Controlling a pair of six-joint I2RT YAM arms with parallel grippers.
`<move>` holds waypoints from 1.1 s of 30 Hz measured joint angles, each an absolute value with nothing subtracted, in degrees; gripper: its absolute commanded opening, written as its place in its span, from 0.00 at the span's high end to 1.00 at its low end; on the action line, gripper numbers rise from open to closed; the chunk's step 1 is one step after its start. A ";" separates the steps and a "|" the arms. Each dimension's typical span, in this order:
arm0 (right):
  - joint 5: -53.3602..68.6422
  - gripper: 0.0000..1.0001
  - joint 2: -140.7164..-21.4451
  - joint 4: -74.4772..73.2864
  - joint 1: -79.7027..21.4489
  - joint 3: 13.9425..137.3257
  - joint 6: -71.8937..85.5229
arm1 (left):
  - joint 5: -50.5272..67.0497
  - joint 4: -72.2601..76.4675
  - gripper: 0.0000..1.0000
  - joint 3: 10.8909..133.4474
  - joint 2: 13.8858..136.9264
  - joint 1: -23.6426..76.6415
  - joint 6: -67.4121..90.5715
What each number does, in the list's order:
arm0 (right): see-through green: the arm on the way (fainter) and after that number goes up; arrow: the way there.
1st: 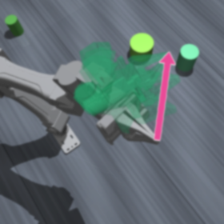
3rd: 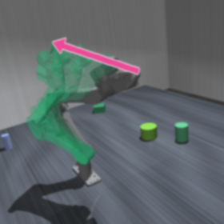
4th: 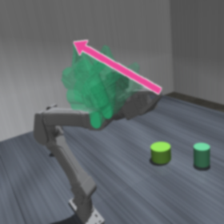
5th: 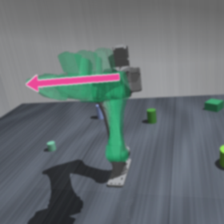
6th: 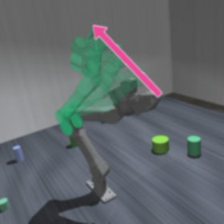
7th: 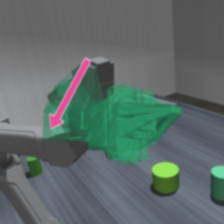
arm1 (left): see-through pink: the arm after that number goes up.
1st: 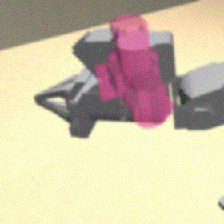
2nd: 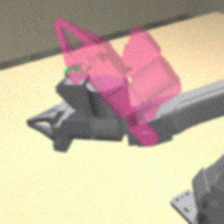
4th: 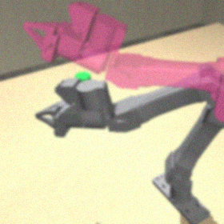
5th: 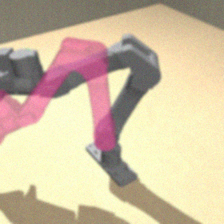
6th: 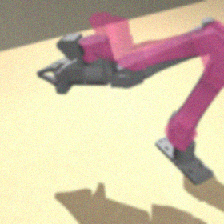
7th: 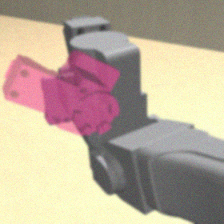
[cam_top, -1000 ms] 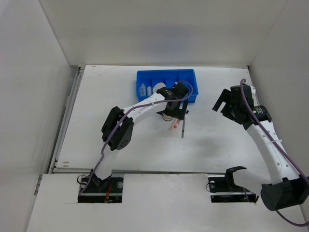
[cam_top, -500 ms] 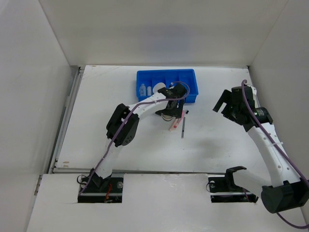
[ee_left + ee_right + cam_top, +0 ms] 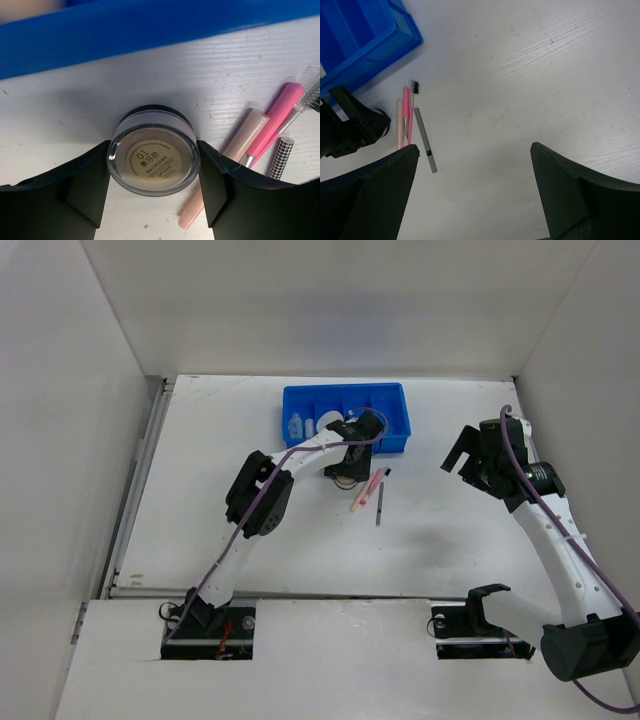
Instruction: Organize the makeup
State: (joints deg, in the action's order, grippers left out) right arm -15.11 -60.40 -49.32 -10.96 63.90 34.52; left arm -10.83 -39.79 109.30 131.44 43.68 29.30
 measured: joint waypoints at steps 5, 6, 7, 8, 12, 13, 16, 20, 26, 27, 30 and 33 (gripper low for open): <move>-15.11 0.00 -60.40 -49.32 -10.96 63.90 34.52 | -11.35 -40.45 0.73 109.30 131.02 43.77 28.84; -15.11 0.00 -60.40 -49.32 -10.96 63.90 34.52 | -11.40 -40.75 0.73 109.25 130.56 43.90 28.40; -15.11 0.00 -60.45 -49.32 -10.96 63.90 34.52 | -11.40 -41.32 0.73 109.23 129.84 43.92 27.86; -15.09 0.00 -60.49 -49.32 -10.96 63.90 34.52 | -11.40 -41.82 0.73 109.21 128.95 44.10 27.38; -15.11 0.00 -61.06 -49.30 -10.96 63.90 34.52 | -10.57 -44.07 0.74 110.15 123.39 45.12 24.67; -15.11 0.00 -61.23 -49.30 -10.96 63.90 34.52 | -10.26 -44.75 0.74 111.42 122.30 45.43 24.01; -15.09 0.00 -61.58 -49.30 -10.96 63.90 34.52 | -9.17 -45.63 0.74 118.56 121.62 45.91 22.15; -15.09 0.00 -61.58 -49.30 -10.96 63.90 34.52 | -7.29 -46.15 0.74 133.38 125.56 44.77 20.03; -15.16 0.00 -61.58 -49.45 -10.96 63.92 34.52 | -3.27 -39.46 0.73 139.76 131.31 40.21 19.53; -15.14 0.00 -61.58 -49.50 -10.96 63.92 34.52 | -2.13 -38.22 0.73 139.81 132.55 39.27 19.81; -15.14 0.00 -61.58 -49.63 -10.96 63.92 34.52 | 0.69 -35.46 0.72 141.71 137.36 37.21 20.71; -15.16 0.00 -61.60 -49.69 -10.96 63.92 34.52 | 2.04 -33.61 0.68 142.23 141.38 35.57 21.54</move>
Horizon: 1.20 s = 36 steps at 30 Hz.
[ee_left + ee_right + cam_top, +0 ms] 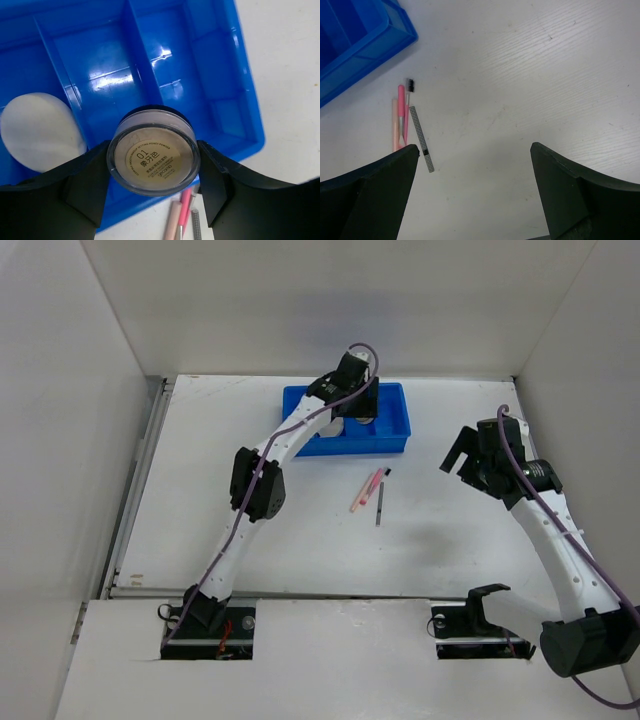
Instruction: Organize the makeup
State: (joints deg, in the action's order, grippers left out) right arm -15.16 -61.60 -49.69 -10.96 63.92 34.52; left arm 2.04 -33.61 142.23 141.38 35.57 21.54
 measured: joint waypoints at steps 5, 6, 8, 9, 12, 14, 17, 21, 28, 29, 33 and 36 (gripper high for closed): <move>-15.16 0.00 -62.59 -49.74 -10.96 64.01 34.52 | 3.49 -32.69 0.14 142.21 144.22 34.79 21.96; -15.16 0.00 -62.85 -49.74 -10.96 64.01 34.52 | 3.77 -32.53 0.09 142.21 144.27 34.79 21.71; -15.16 0.00 -63.33 -49.80 -10.96 64.03 34.52 | 4.38 -32.03 0.02 142.47 144.27 34.79 21.93; -15.14 0.00 -63.42 -49.84 -10.96 64.03 34.52 | 4.75 -31.59 0.00 142.65 144.27 34.79 21.87; -15.09 0.00 -63.55 -49.98 -10.96 64.03 34.52 | 6.00 -30.87 0.00 142.78 143.92 34.79 21.65; -14.57 0.06 -63.59 -49.89 -10.96 64.05 34.50 | 6.72 -31.35 0.00 142.76 143.22 34.79 21.41; -12.36 0.25 -63.59 -48.95 -11.14 64.01 34.70 | 7.14 -32.16 0.00 139.61 138.39 34.81 20.86; -9.54 0.55 -62.96 -44.36 -14.66 61.17 36.21 | 6.70 -32.62 0.00 128.05 123.11 34.81 20.47; -7.11 0.42 -71.57 -38.79 -30.46 58.98 38.85 | 2.31 -34.52 0.00 115.31 95.55 34.94 19.92; -7.07 0.41 -73.73 -38.06 -31.83 58.98 39.07 | 1.50 -35.18 0.00 113.86 92.77 34.94 19.86; -7.40 0.41 -82.06 -34.87 -35.11 58.59 40.99 | -4.05 -40.03 0.00 109.45 86.94 34.87 19.81; -8.01 0.41 -85.84 -32.40 -35.24 57.49 42.00 | -8.19 -43.90 0.00 106.67 86.28 34.81 19.49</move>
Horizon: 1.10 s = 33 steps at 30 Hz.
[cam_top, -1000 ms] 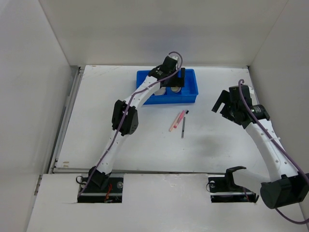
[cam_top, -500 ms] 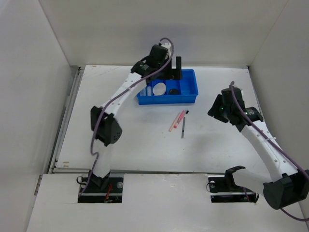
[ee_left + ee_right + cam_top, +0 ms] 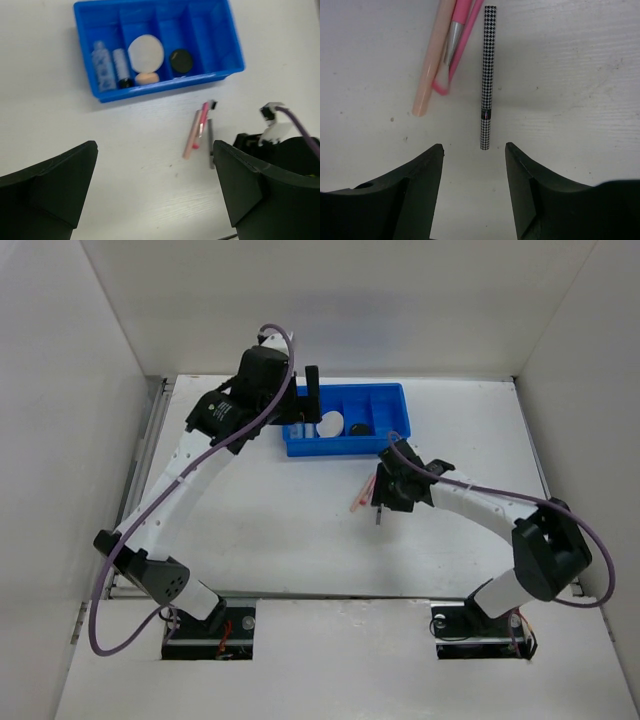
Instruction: Organize the makeup
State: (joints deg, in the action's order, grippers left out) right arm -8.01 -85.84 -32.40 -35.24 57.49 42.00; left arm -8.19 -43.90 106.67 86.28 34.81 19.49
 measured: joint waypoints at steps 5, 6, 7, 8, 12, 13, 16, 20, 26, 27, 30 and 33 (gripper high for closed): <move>-8.54 0.41 -91.42 -28.73 -35.18 57.21 42.74 | -11.25 -48.05 0.00 102.10 86.28 34.76 18.90; -8.88 0.45 -92.55 -28.16 -35.18 57.21 42.78 | -11.46 -48.36 0.00 101.60 86.21 34.76 18.85; -9.37 0.46 -93.65 -27.73 -35.18 57.23 42.89 | -11.64 -48.66 0.00 101.25 86.13 34.76 18.79; -9.93 0.47 -94.67 -27.38 -35.18 57.23 43.05 | -11.68 -48.75 0.00 100.97 86.04 34.76 18.72; -13.39 0.57 -97.62 -26.39 -35.18 58.02 44.01 | -11.64 -49.15 0.00 99.90 85.17 34.76 18.55; -14.24 0.59 -98.21 -26.24 -35.18 58.63 44.18 | -11.64 -49.19 0.00 99.70 84.90 34.76 18.50; -16.23 0.73 -100.09 -25.89 -35.18 60.40 44.53 | -11.62 -49.25 0.00 99.09 84.18 34.76 18.48; -17.87 0.93 -100.60 -25.36 -35.18 60.71 45.12 | -11.64 -49.60 0.00 98.98 83.81 34.76 18.39; -20.86 1.00 -93.38 -30.02 -35.18 57.32 46.30 | -11.66 -50.00 0.00 98.98 83.81 34.76 17.78; -21.67 1.00 -90.74 -31.97 -35.18 57.17 46.39 | -11.64 -50.11 0.00 98.98 83.81 34.76 17.65; -24.29 1.00 -81.69 -36.32 -35.18 58.22 46.13 | -11.60 -50.28 0.00 98.98 83.81 34.76 17.37; -25.78 1.00 -77.45 -39.64 -34.15 64.29 43.51 | -11.33 -50.19 0.00 98.30 83.79 34.76 17.41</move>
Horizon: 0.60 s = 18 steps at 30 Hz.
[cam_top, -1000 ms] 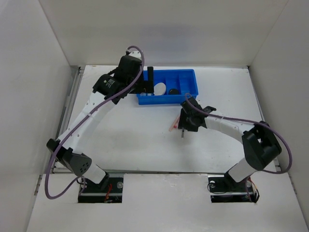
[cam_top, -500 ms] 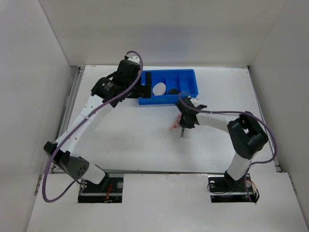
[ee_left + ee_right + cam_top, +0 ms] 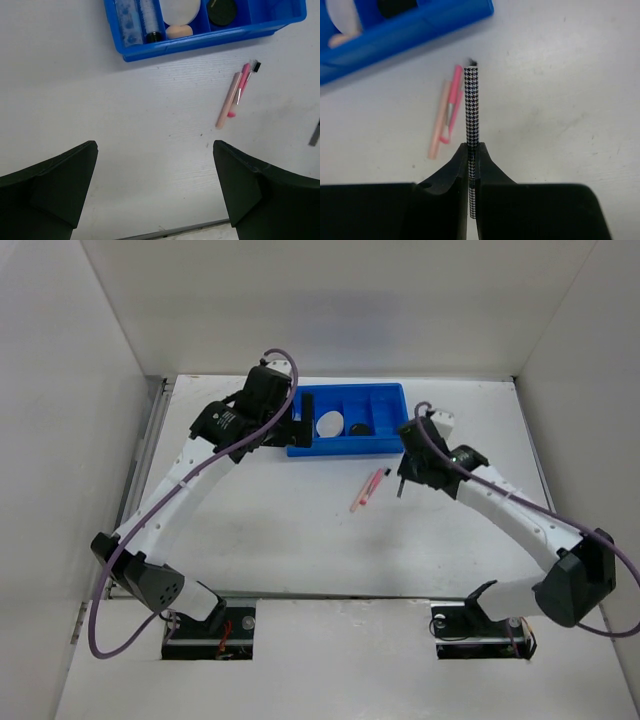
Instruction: Organize the makeup
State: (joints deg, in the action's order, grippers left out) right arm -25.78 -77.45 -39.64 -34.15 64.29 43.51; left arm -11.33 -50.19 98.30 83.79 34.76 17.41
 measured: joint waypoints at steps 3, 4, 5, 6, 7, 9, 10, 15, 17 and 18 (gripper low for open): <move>-26.85 1.00 -81.30 -40.47 -31.07 75.72 39.48 | -10.85 -50.02 0.00 95.59 83.70 34.76 17.69; -27.11 1.00 -83.90 -40.12 -29.89 79.75 37.82 | -10.63 -50.24 0.00 94.48 83.72 34.76 17.87; -27.33 1.00 -86.61 -40.21 -28.93 83.50 36.51 | -10.50 -50.61 0.00 93.41 83.72 34.76 18.04; -27.44 1.00 -90.30 -40.27 -27.90 87.99 34.85 | -10.39 -50.92 0.00 92.47 83.72 34.76 18.22; -27.64 1.00 -94.08 -39.77 -27.07 92.31 33.30 | -10.31 -51.07 0.00 91.64 83.72 34.76 18.39; -27.97 1.00 -102.19 -39.62 -25.36 101.06 30.65 | -10.07 -51.40 0.00 90.43 83.70 34.76 18.61; -28.27 0.98 -106.26 -39.42 -24.71 105.27 29.41 | -10.04 -51.57 0.00 89.97 83.70 34.76 18.70; -28.69 0.95 -122.83 -40.75 -22.09 120.40 25.98 | -9.89 -52.23 0.00 89.21 82.65 34.76 18.96; -28.73 0.87 -128.16 -41.60 -21.32 125.45 25.12 | -9.91 -52.34 0.00 89.21 81.89 34.76 18.98; -28.64 0.68 -130.15 -41.74 -21.04 127.24 24.82 | -9.91 -52.49 0.00 89.21 81.54 34.76 18.98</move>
State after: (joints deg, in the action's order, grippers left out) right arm -28.64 -130.15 -41.74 -21.04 127.24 24.82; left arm -9.91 -52.49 89.21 81.54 34.76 18.98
